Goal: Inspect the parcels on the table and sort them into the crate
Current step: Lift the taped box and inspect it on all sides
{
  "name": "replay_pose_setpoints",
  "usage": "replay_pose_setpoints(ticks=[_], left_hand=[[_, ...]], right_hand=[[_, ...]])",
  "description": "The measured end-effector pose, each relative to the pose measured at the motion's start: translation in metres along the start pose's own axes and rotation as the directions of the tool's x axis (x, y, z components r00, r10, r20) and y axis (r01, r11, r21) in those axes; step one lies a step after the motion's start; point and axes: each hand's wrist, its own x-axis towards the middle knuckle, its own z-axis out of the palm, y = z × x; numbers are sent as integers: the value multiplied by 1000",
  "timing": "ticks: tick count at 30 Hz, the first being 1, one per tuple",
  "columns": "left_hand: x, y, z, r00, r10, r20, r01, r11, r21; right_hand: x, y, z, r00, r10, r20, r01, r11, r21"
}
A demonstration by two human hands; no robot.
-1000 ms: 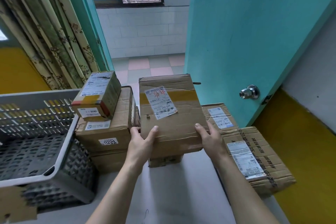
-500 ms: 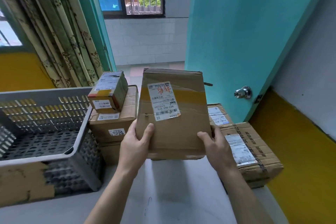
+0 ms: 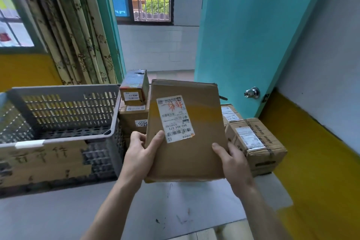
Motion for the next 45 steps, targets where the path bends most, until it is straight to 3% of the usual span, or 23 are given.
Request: replay_pose_setpoints(ticks=[4,9,12,17,21,29,37,45], left_hand=[[-29,-2,-18,1000,10,-9,-10,1000,16],[-63,-15,-34,998,58,-2,-58,998,2],[-70,-14,-43,998,58,31,-55,995,-84],[-79,-22,-54,992,120,39,-118,992,-47],[-85,-25,-53,992,129,17,-128,990,-55],[-83,-15,-59,992,113,-50,-114,993,-19],[-76,-20,-74,980,193,52,-193,981,5],[-69,-16,-96,994,111,5,-111,994,-24]], right_hand=[[-37,0,6,1000,-28,5,28,999,38],[-71,-6,10,995,-95,-13,94,994,-64],[-85,-8,11,992,-122,-16,121,991,-60],[-99,-6,17,994,-105,39,107,993,-41],[-94,-15,19,997,-80,-19,80,997,-7],[-99,-25,17,988,-152,21,153,963,-222],[-99,-36,33,997,-65,44,74,965,-253],[-103,-26,52,999,-28,20,32,978,-205]])
